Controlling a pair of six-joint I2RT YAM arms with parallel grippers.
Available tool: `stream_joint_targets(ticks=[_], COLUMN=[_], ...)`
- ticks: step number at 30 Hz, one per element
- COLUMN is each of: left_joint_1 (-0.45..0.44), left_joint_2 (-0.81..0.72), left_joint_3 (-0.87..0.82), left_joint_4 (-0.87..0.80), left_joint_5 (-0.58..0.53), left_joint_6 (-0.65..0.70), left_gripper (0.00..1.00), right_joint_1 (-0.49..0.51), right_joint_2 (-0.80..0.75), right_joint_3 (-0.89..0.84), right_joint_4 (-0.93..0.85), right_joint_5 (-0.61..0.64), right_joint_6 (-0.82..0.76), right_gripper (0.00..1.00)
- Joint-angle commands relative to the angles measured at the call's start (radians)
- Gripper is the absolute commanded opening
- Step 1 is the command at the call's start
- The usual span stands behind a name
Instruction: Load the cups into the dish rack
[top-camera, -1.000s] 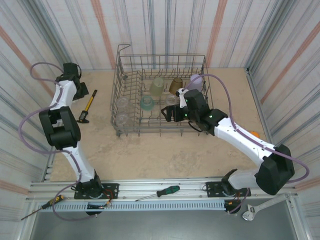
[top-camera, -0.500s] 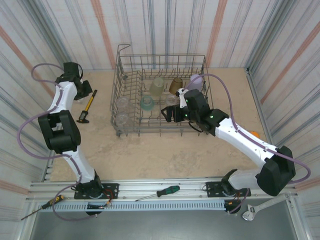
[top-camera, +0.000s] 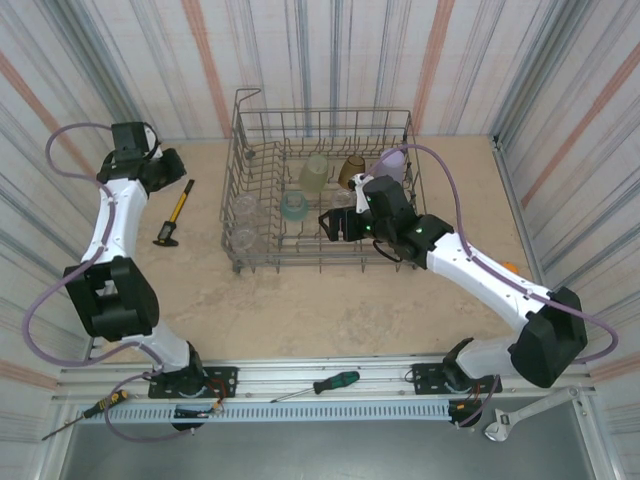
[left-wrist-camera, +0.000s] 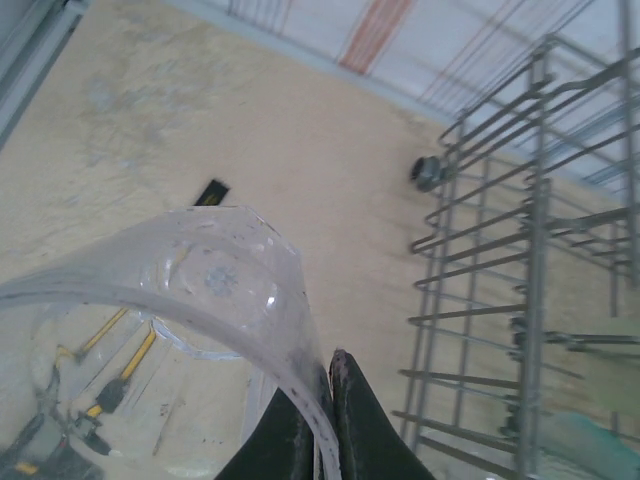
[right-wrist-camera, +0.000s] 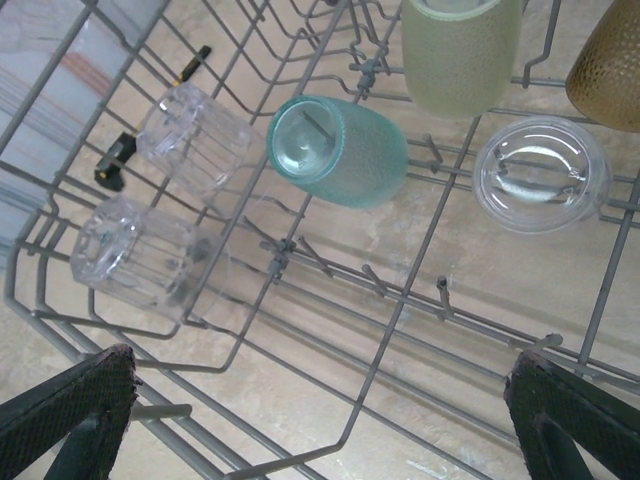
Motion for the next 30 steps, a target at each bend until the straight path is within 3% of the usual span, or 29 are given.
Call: stream_joint_targets(ticks=[1, 10, 17, 22, 30], left_joint_1=[-0.003, 0.005, 0.043, 0.098, 0.081], left_joint_2=[-0.048, -0.142, -0.142, -0.154, -0.127], left_joint_3=[-0.014, -0.148, -0.11, -0.164, -0.164], left_joint_4=[0.077, 0.27, 0.352, 0.549, 0.639], left_joint_5=[0.066, 0.186, 0.407, 0.577, 0.687], left_joint_6=[-0.027, -0.092, -0.116, -0.239, -0.321], left_gripper=[0.0, 0.0, 0.0, 0.0, 0.0], right_joint_1=[0.01, 0.021, 0.004, -0.005, -0.002], right_joint_2=[0.02, 0.039, 0.05, 0.06, 0.117], right_joint_3=[0.037, 0.067, 0.111, 0.119, 0.183], right_joint_4=[-0.034, -0.068, -0.16, -0.144, -0.174], right_joint_5=[0.02, 0.036, 0.097, 0.065, 0.056], right_joint_6=[0.035, 0.053, 0.019, 0.028, 0.026], right_gripper=[0.99, 0.99, 0.99, 0.99, 0.99])
